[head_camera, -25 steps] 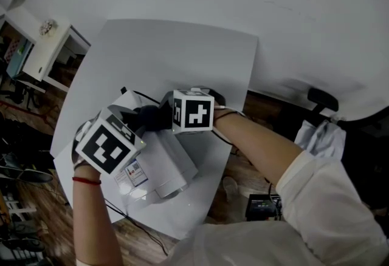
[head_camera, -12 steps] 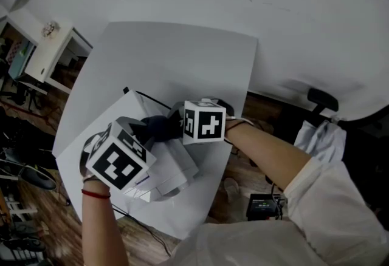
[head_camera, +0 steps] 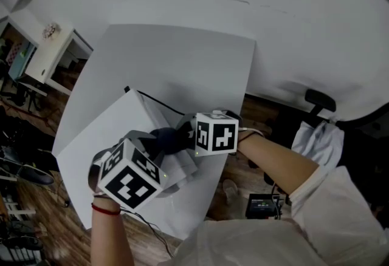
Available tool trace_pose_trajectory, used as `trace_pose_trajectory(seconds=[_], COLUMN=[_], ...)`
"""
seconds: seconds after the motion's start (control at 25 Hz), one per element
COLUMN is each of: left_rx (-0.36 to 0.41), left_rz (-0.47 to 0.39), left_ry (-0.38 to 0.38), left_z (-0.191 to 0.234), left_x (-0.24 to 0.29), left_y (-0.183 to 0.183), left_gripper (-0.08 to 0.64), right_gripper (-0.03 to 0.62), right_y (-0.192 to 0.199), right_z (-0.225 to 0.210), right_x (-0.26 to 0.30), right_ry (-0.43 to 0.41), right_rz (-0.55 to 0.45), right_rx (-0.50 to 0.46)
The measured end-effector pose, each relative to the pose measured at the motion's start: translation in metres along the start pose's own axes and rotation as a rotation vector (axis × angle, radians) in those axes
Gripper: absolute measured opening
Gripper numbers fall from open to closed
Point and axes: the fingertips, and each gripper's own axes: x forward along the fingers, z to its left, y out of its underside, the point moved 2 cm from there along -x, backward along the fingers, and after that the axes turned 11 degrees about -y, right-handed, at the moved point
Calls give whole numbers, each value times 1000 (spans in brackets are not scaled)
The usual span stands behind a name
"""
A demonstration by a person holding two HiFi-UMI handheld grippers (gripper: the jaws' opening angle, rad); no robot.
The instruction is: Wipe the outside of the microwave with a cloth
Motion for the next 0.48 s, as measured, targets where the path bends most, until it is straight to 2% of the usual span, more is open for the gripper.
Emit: trace_pose_trajectory(seconds=[0.16,0.48], left_rx=[5,-10], left_rz=[-18,-66], left_ry=[3,27], left_z=[-15,-43], left_x=[-4,-15], left_y=[-2,3], left_gripper=[67,66], right_gripper=[61,61], right_y=[2,7], right_z=[12,47], right_x=[-5,-8], right_ry=[13,-3], right_rz=[9,18], right_rx=[-31,-31])
